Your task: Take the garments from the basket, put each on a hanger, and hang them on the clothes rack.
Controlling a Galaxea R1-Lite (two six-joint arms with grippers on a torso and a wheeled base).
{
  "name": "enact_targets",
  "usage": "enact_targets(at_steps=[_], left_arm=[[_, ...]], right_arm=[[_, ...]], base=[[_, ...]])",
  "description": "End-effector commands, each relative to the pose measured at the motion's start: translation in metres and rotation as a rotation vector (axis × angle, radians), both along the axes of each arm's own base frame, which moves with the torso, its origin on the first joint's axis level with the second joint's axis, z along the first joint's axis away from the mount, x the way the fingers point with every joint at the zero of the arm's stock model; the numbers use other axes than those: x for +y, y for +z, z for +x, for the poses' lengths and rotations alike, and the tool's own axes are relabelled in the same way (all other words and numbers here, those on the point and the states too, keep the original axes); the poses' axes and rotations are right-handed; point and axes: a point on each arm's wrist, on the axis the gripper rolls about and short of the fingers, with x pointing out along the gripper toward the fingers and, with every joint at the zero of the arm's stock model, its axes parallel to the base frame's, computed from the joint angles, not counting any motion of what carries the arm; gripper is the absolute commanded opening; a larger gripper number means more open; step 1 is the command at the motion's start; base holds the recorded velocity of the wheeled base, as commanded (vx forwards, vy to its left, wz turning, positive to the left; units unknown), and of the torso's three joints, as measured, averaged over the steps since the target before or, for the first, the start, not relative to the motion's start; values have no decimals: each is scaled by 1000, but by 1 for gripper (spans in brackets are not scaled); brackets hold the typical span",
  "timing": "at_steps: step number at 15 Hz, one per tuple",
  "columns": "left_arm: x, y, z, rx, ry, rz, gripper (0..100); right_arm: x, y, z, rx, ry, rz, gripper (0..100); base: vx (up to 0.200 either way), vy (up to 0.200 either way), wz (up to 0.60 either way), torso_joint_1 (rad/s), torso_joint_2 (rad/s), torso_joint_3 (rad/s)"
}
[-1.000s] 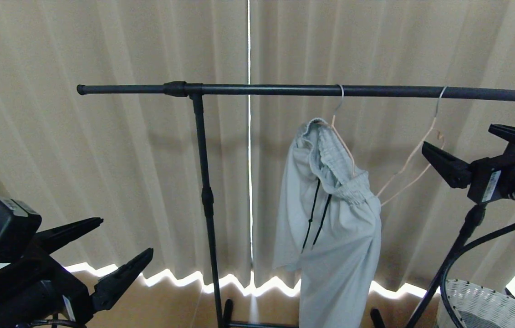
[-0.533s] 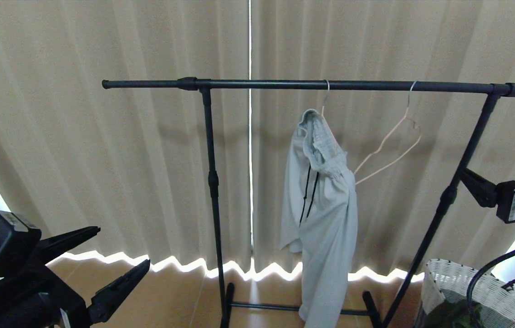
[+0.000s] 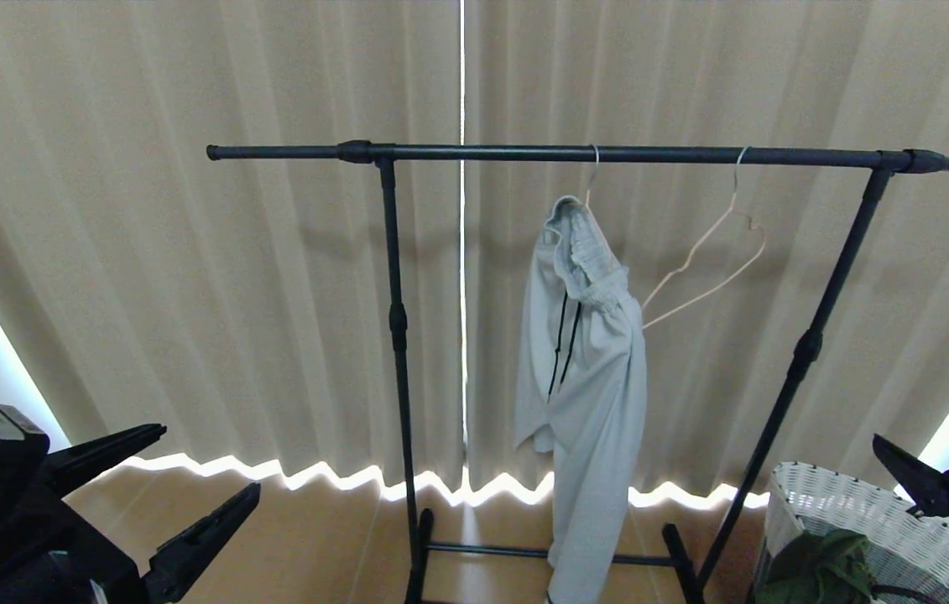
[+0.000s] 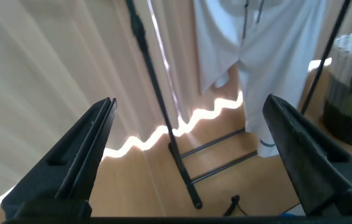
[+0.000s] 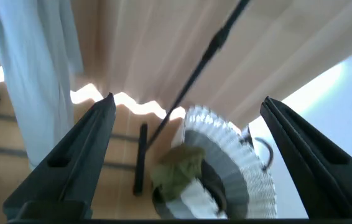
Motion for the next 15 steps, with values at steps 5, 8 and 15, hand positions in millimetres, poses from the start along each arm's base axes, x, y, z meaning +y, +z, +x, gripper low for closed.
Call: enact_targets(at_steps=[5,8,15], left_arm=[[0,-1,4,11,9,4,100],[-1,-1,7,22,14,2,100],[5,7,-3,-40,27,-25,100]], right_arm=[[1,-24,-25,52,259,100,100],[1,-30,-31,18,295,110,100],[-1,-47,-41,38,296,104,100]], base=[[0,0,0,0,0,0],[0,0,0,0,0,0],[0,0,0,0,0,0]])
